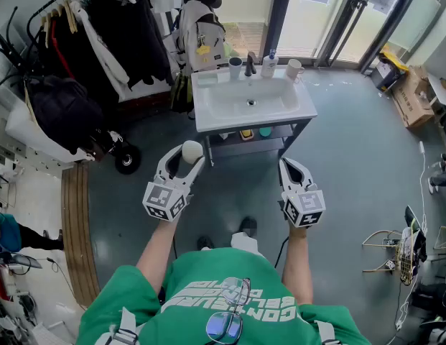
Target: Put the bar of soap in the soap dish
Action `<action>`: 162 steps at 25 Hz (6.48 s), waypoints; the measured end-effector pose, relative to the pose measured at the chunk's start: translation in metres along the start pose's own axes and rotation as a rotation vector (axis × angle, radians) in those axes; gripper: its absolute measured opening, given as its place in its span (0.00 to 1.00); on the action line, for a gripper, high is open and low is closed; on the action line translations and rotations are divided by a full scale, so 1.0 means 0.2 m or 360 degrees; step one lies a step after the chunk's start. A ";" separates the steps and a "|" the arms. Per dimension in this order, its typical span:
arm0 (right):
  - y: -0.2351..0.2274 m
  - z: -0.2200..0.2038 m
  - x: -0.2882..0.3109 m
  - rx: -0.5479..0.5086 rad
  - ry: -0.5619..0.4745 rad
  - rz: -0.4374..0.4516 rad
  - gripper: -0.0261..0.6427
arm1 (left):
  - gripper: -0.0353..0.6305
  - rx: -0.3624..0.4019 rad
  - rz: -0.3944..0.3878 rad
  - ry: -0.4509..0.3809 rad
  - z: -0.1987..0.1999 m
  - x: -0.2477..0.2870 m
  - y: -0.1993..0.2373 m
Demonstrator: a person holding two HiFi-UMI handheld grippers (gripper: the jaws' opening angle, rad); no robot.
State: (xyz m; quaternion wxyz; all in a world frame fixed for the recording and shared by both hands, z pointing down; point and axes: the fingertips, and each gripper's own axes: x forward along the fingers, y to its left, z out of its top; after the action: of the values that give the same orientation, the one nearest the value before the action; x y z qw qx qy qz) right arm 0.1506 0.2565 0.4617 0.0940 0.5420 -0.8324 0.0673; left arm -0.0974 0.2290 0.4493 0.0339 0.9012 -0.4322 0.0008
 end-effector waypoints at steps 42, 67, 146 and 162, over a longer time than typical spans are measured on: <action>-0.64 -0.02 0.19 0.0123 -0.0011 0.0183 0.06 | 0.44 0.0043 0.0173 0.0036 0.00 0.53 -0.20; -0.68 -0.10 0.17 0.0126 0.0016 0.0217 0.06 | 0.44 0.0003 0.0247 0.0001 -0.02 0.50 -0.21; -0.60 0.36 2.55 0.0097 0.0143 0.0045 0.06 | 0.44 -0.0209 -0.0119 0.0040 -0.06 1.82 1.88; -0.70 0.41 2.86 0.0058 0.0181 0.0193 0.06 | 0.44 -0.0141 -0.0091 0.0138 -0.16 2.05 1.96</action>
State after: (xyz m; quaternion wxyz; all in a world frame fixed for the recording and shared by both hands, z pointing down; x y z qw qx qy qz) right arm 0.0455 -0.3266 0.5155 0.1270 0.4874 -0.8557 0.1185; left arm -0.1452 -0.3335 0.5179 0.0924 0.9098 -0.4041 0.0198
